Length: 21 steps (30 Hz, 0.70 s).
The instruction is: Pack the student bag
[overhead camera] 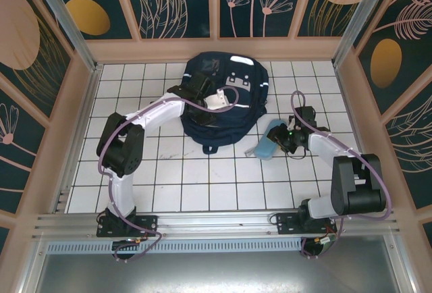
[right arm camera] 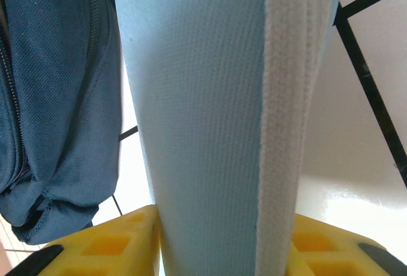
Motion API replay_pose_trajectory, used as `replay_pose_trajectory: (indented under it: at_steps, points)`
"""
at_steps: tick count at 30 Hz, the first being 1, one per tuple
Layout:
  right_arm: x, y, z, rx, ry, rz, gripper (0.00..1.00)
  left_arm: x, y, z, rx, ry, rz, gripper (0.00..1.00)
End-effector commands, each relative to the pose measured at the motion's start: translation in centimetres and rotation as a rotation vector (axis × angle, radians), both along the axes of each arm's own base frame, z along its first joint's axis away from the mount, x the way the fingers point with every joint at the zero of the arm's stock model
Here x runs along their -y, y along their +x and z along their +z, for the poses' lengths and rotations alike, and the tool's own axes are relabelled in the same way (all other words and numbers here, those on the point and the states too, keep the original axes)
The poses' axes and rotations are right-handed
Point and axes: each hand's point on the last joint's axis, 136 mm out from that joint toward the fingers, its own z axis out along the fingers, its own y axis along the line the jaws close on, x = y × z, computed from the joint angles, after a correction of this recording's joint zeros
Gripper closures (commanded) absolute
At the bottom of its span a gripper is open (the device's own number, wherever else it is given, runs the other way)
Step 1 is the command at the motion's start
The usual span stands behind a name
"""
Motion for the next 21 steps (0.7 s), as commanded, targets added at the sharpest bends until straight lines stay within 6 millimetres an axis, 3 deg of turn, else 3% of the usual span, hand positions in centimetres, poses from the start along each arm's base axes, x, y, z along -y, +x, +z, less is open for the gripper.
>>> replay_pose_trajectory:
  at_steps: [1,7,13,15,21]
  points:
    - [-0.6,0.6,0.4,0.03,0.017,0.031,0.6,-0.2,1.8,0.3,0.097,0.043,-0.005,0.56]
    - [-0.6,0.8,0.6,0.035,0.019,0.026,0.61,1.4,1.5,2.7,0.122,-0.047,-0.071,0.76]
    - [-0.6,1.0,1.3,0.052,0.022,0.018,0.61,1.7,2.0,3.7,0.16,-0.057,-0.088,0.95]
    - [-0.6,1.0,1.5,0.056,0.023,0.016,0.61,2.2,2.2,5.3,0.196,-0.1,-0.083,1.0]
    - [-1.0,1.2,3.7,0.109,0.049,0.027,0.61,3.4,2.9,12.7,0.309,-0.328,0.011,1.0]
